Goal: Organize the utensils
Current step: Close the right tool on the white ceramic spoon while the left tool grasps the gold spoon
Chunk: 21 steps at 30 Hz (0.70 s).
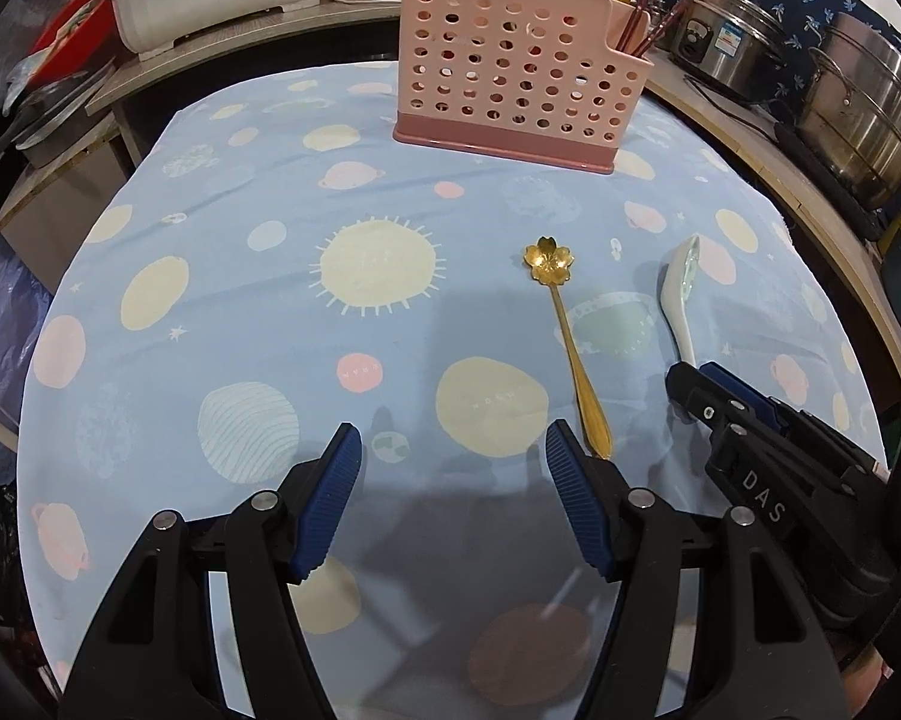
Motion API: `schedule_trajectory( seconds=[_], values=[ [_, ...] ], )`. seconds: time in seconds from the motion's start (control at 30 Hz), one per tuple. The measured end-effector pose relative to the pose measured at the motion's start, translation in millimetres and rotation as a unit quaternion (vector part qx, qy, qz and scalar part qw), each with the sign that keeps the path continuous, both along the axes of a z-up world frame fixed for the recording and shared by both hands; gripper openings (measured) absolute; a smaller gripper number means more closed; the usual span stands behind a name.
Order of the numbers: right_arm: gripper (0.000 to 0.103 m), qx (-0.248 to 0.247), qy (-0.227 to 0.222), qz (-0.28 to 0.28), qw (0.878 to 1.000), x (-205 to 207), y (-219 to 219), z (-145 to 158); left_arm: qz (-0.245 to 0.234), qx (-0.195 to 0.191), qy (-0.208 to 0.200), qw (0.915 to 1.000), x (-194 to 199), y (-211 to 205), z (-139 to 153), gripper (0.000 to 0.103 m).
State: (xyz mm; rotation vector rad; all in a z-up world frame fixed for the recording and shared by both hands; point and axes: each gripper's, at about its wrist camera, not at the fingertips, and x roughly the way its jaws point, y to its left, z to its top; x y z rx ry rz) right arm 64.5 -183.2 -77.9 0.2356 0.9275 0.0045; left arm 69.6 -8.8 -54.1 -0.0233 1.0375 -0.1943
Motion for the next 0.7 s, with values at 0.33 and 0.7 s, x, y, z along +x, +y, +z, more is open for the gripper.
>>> schedule_trajectory(
  seconds=[0.33,0.7],
  values=[
    [0.010,0.014,0.003,-0.004,1.000,-9.4,-8.4,1.1,-0.014,-0.015,0.009,0.9997,-2.9,-10.8,-1.9,0.061],
    [0.010,0.028,0.003,-0.007,1.000,-34.3,-14.6,6.5,-0.036,-0.033,0.023,0.9985,3.4,-34.5,-9.8,0.056]
  ],
)
